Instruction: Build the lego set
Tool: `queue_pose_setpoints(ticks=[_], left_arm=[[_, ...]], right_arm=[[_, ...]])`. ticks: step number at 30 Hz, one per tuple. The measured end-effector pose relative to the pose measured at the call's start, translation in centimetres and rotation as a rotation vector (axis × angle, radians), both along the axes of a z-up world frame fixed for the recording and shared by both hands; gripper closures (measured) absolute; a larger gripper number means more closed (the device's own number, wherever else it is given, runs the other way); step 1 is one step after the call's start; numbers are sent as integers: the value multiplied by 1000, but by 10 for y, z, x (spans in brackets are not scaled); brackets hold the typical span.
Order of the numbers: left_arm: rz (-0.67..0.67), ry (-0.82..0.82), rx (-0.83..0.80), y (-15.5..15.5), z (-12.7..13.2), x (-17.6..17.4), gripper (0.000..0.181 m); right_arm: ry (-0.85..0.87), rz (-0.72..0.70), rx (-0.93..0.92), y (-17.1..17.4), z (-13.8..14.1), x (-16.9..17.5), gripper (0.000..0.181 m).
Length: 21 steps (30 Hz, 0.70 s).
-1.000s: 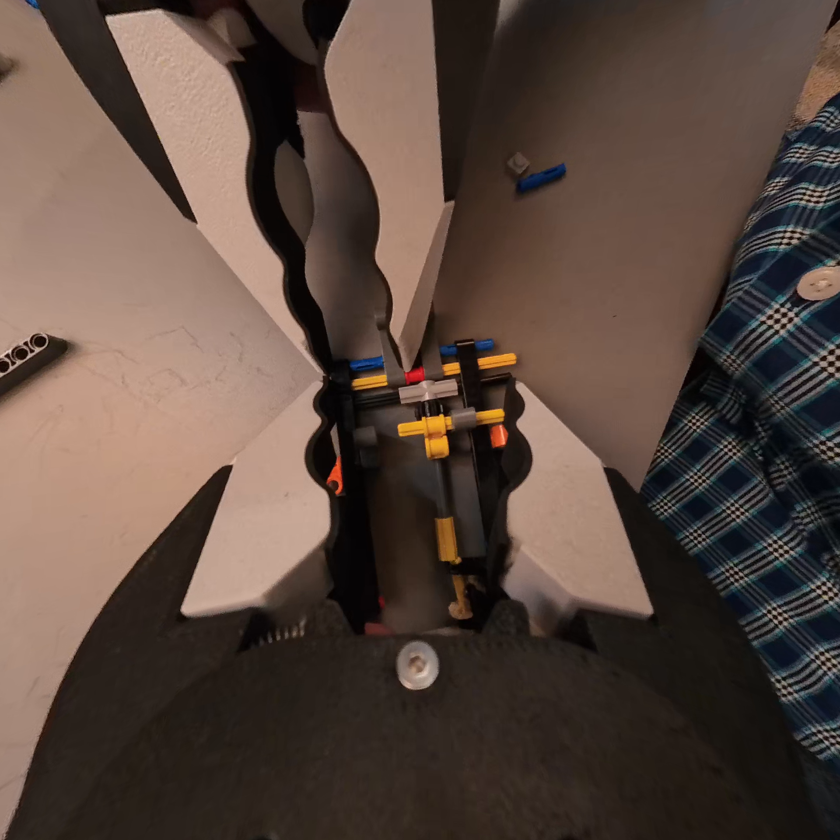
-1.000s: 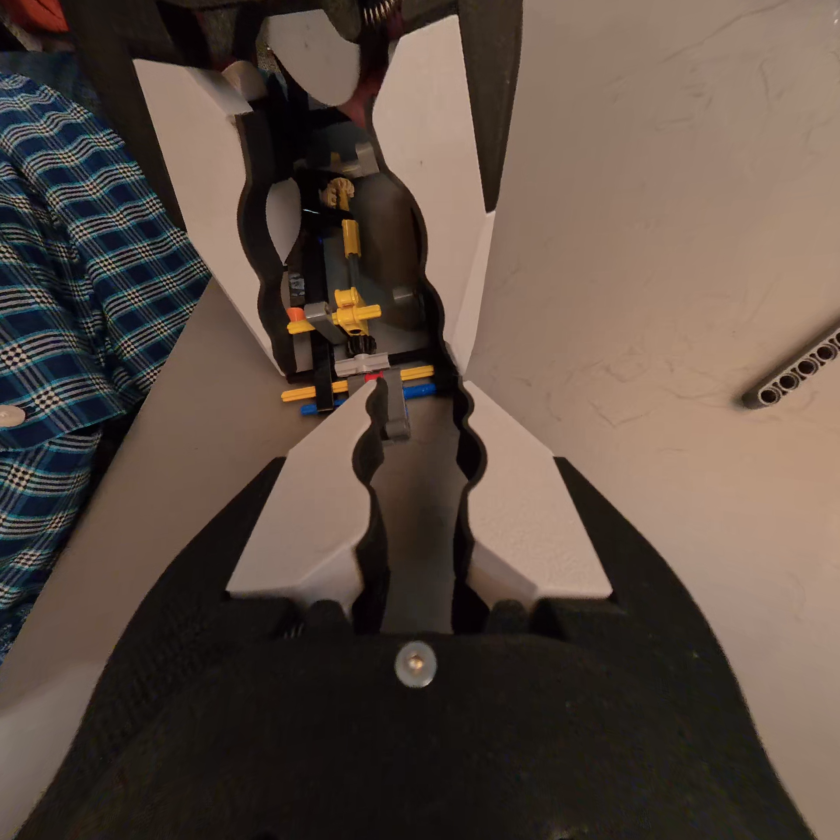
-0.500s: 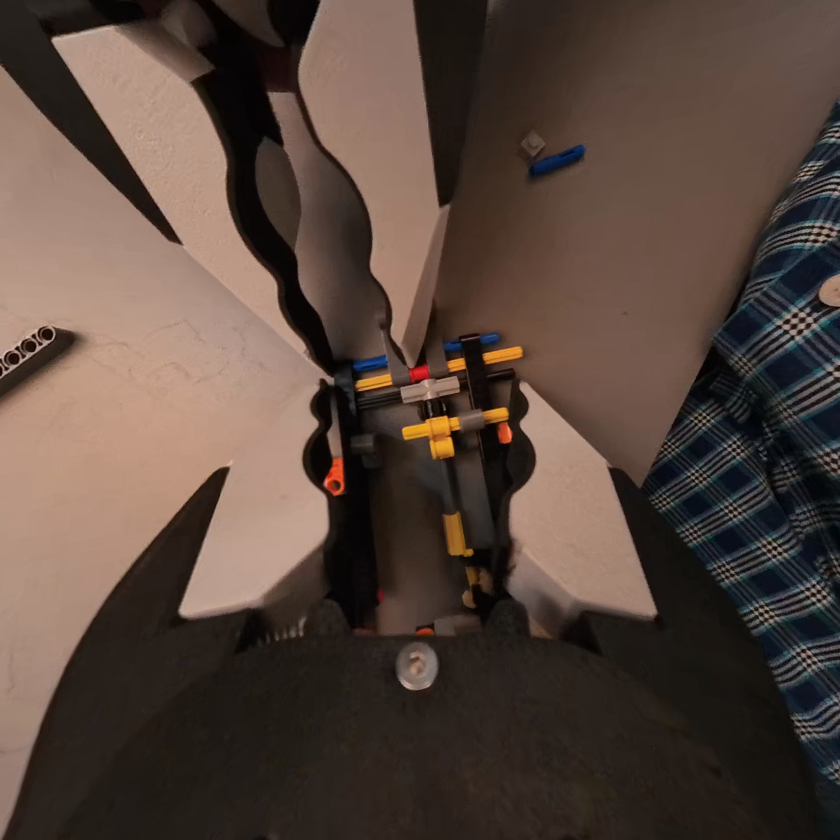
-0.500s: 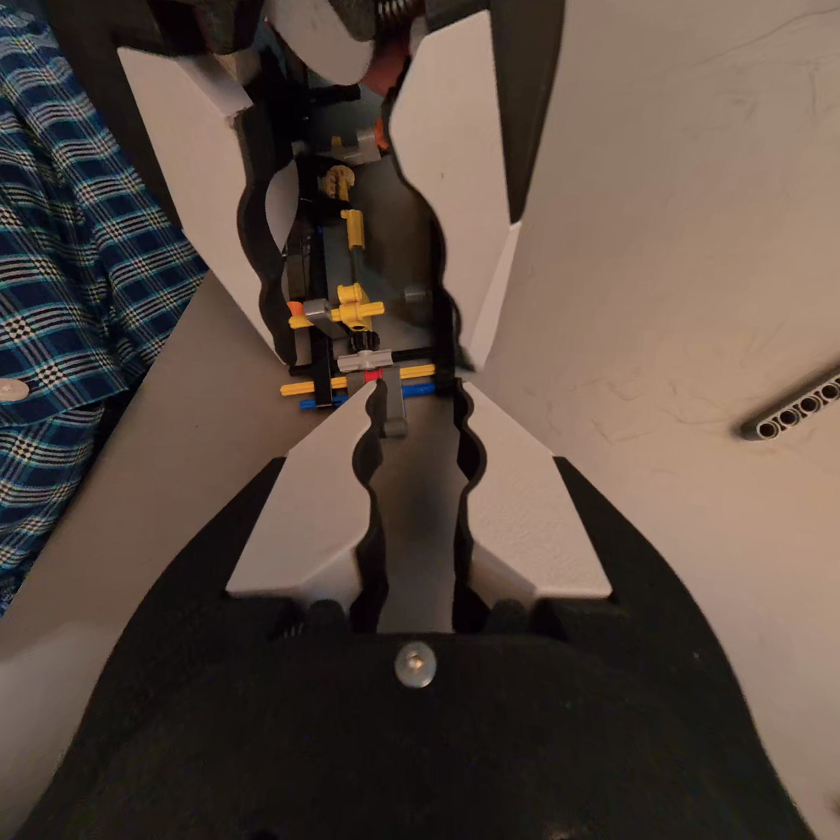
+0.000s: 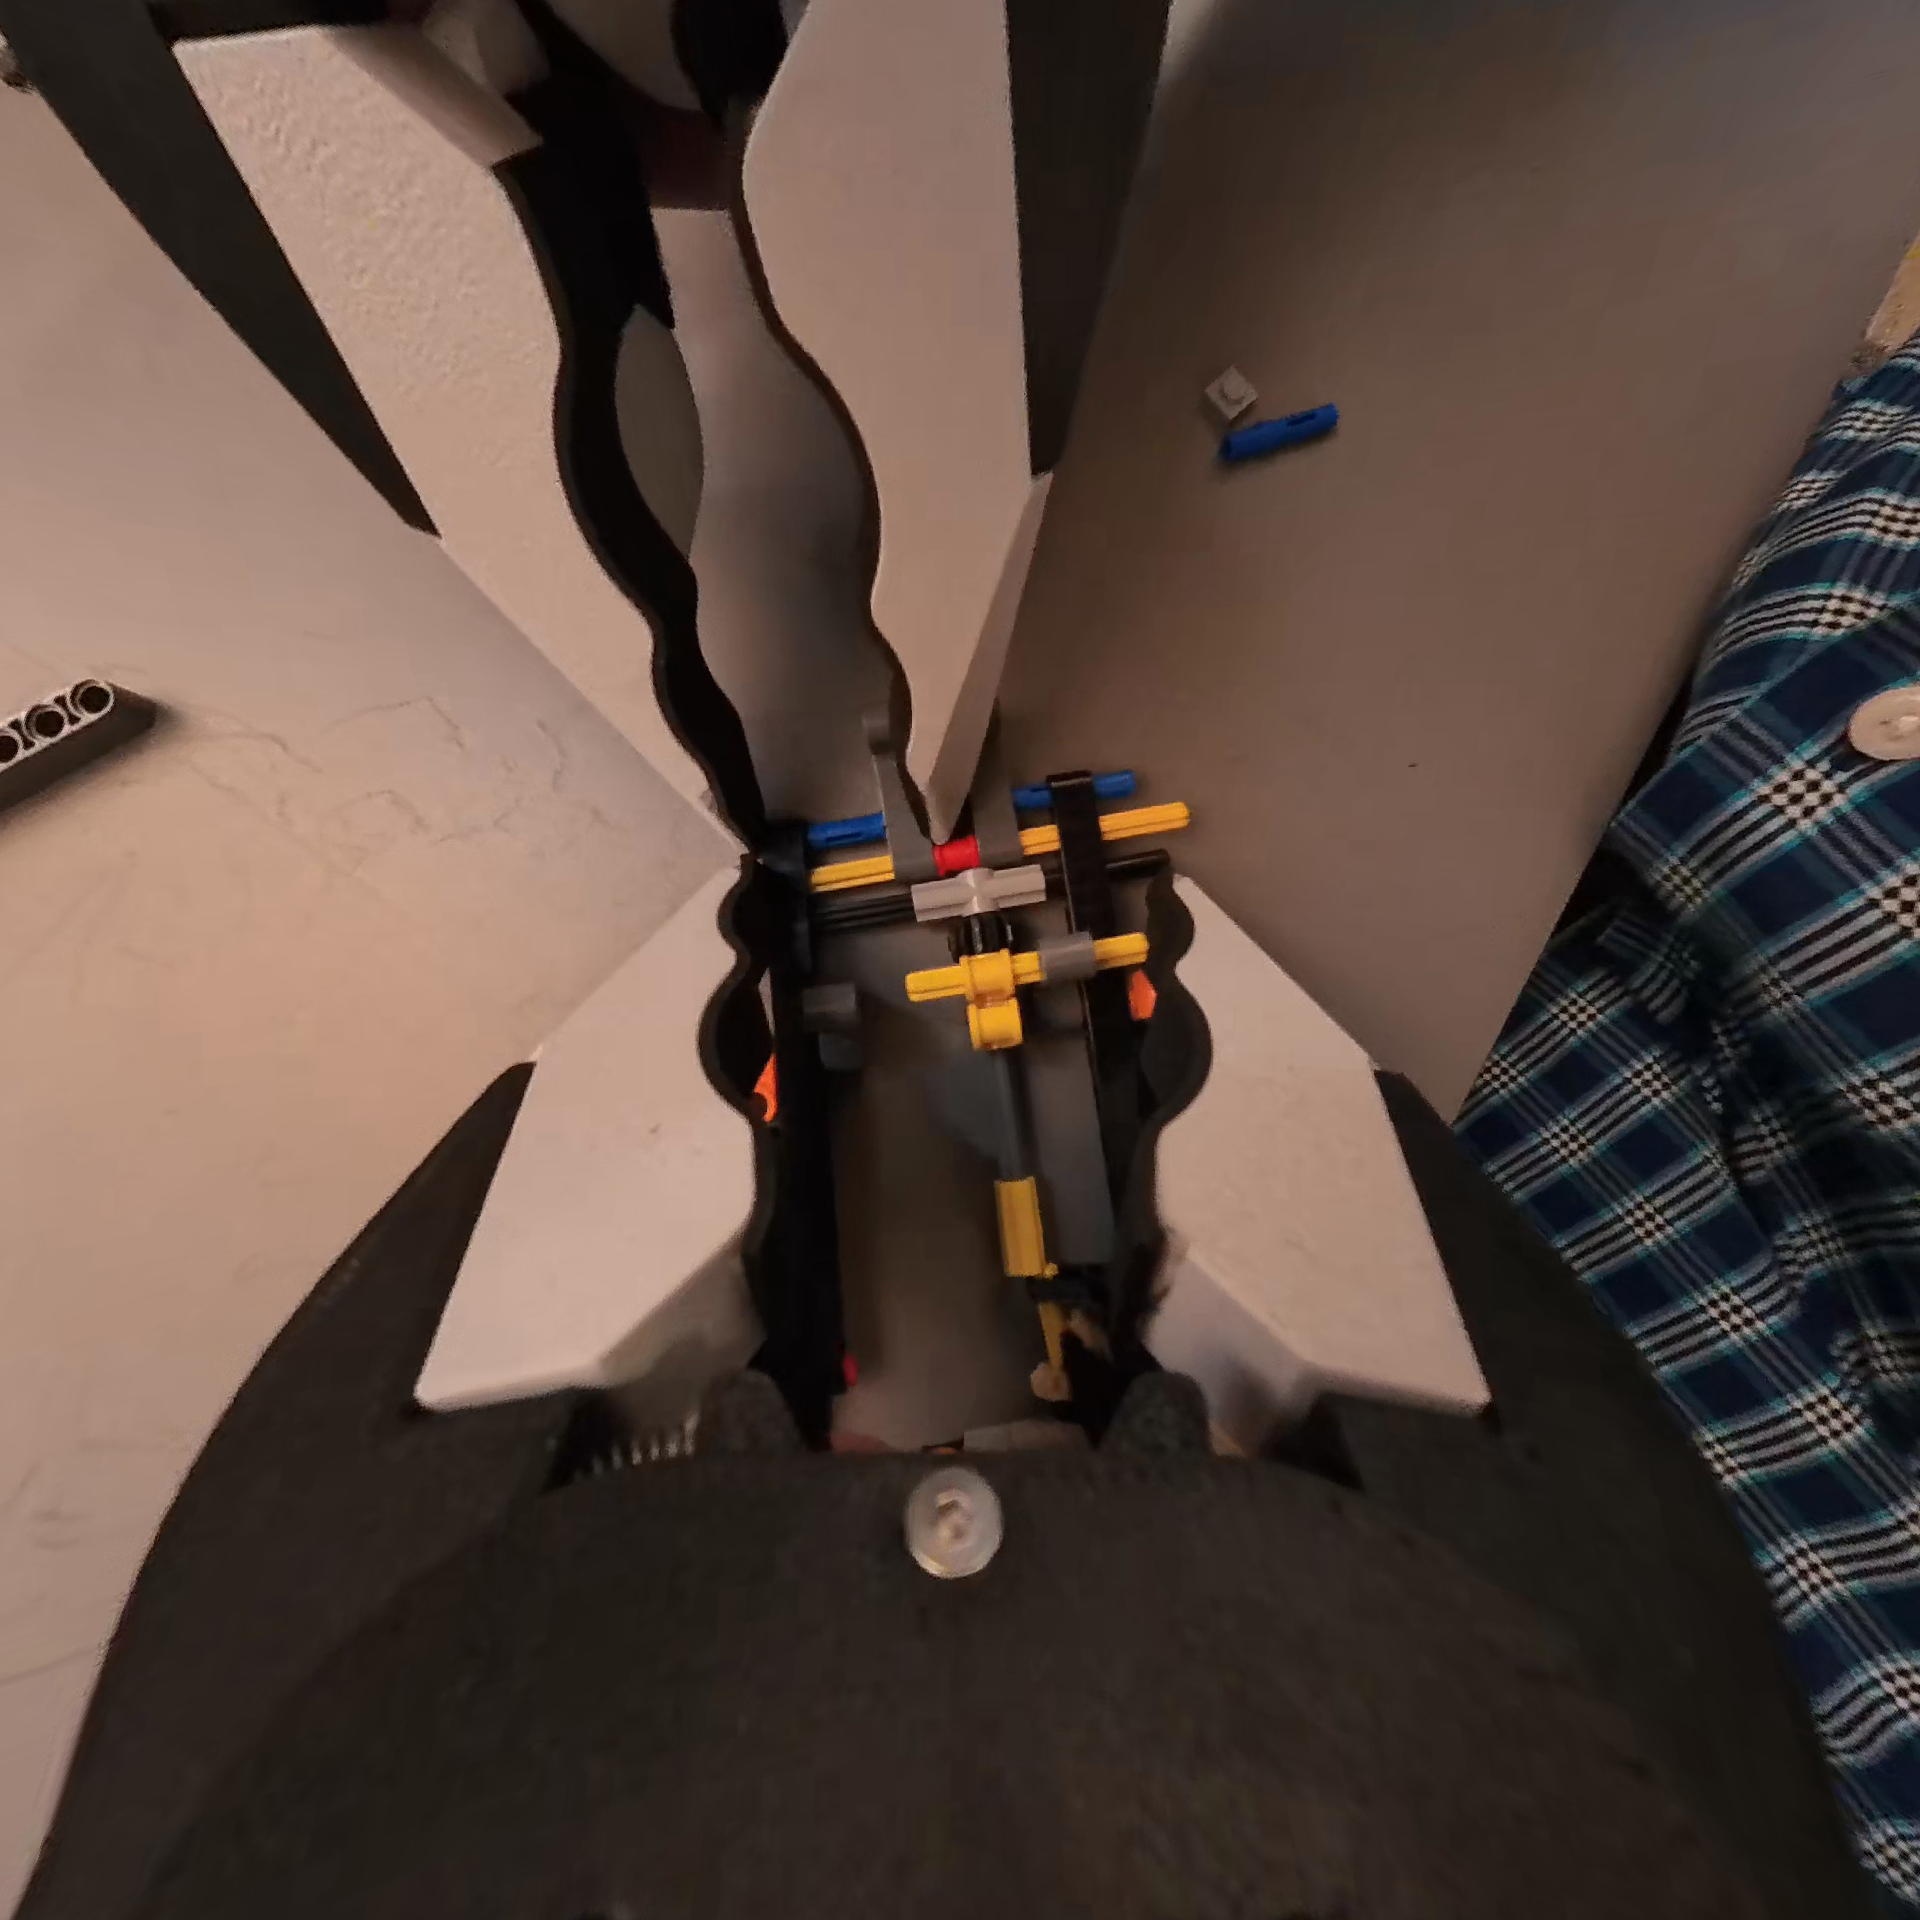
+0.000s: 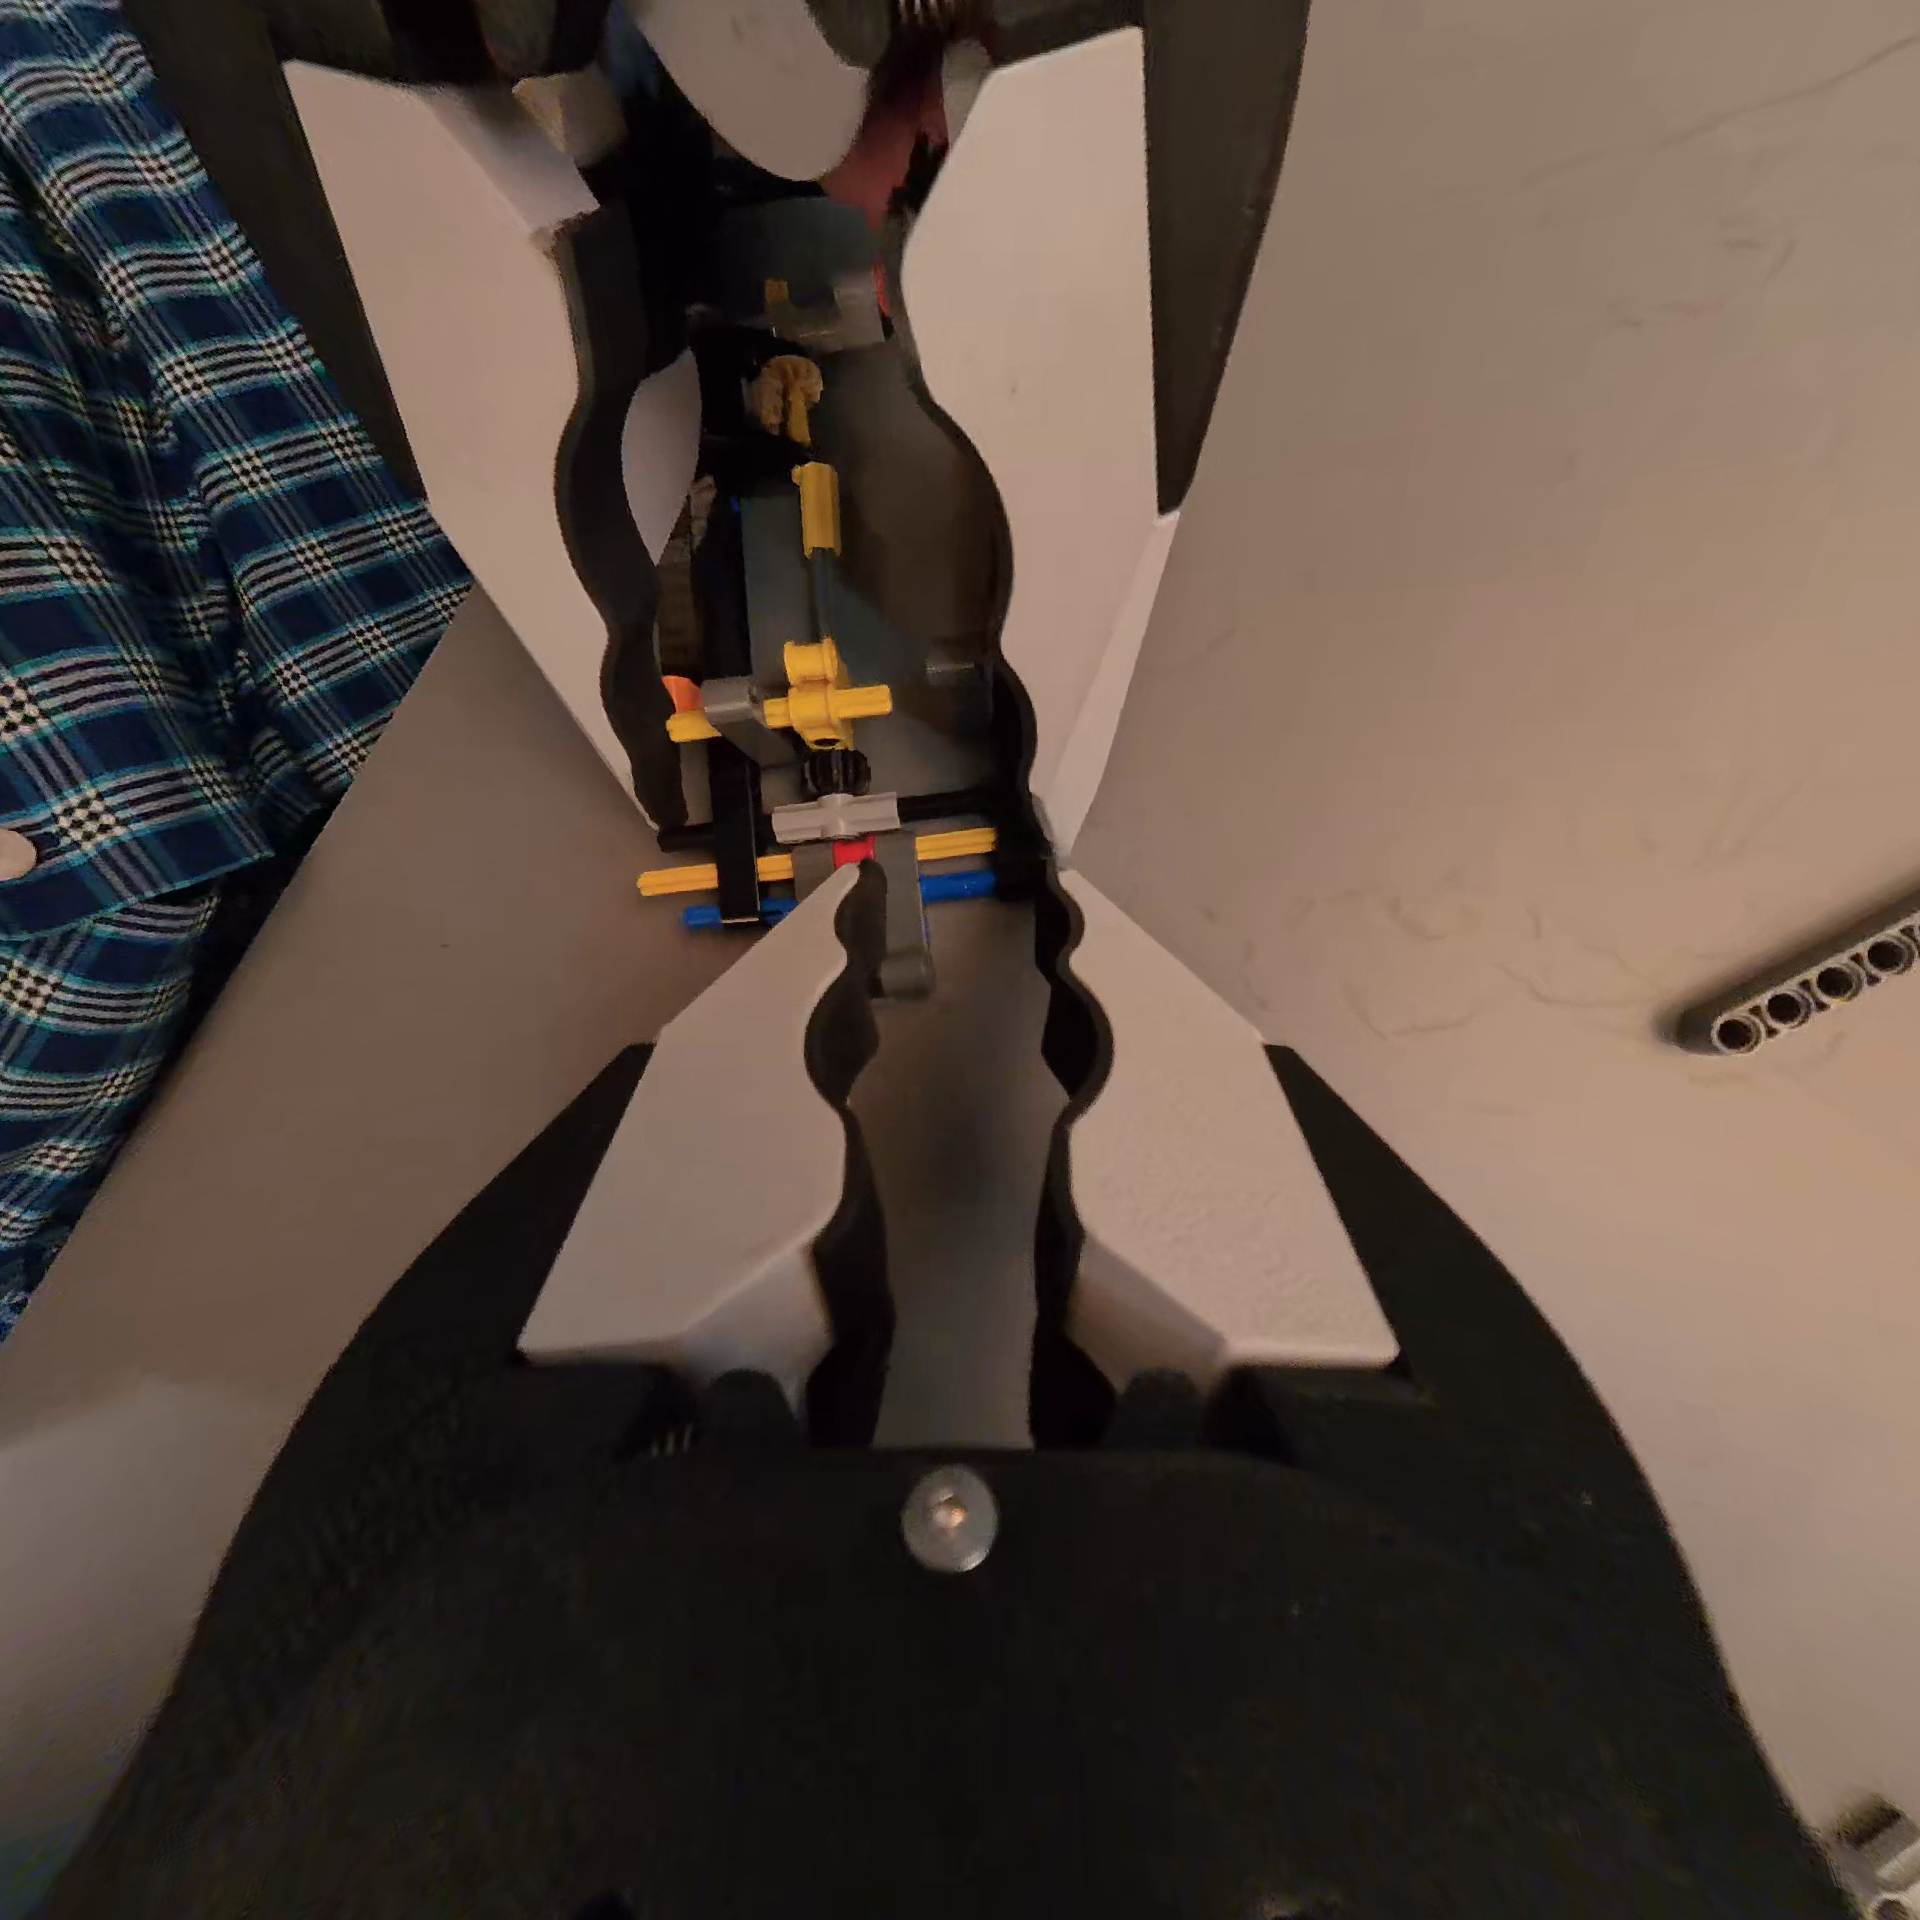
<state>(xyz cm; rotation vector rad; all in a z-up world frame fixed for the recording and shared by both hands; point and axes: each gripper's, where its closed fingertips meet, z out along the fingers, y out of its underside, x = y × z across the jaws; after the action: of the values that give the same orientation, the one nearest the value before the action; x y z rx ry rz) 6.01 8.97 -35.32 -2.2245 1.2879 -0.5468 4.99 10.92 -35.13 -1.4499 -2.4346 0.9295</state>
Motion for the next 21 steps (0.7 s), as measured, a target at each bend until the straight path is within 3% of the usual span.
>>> queue_pose_setpoints(ticks=[4,8,11,21], left_arm=[[13,25,12,0,0,1,108],[57,118,-6,2,-1,-15,88],[39,120,-31,-6,-1,-12,100],[24,110,-26,-8,-2,-12,111]], right_arm=[[5,-1,1,0,0,0,153],[16,-17,-3,0,0,-1,153],[18,-15,0,-1,0,-1,153],[31,-24,6,0,0,-2,153]])
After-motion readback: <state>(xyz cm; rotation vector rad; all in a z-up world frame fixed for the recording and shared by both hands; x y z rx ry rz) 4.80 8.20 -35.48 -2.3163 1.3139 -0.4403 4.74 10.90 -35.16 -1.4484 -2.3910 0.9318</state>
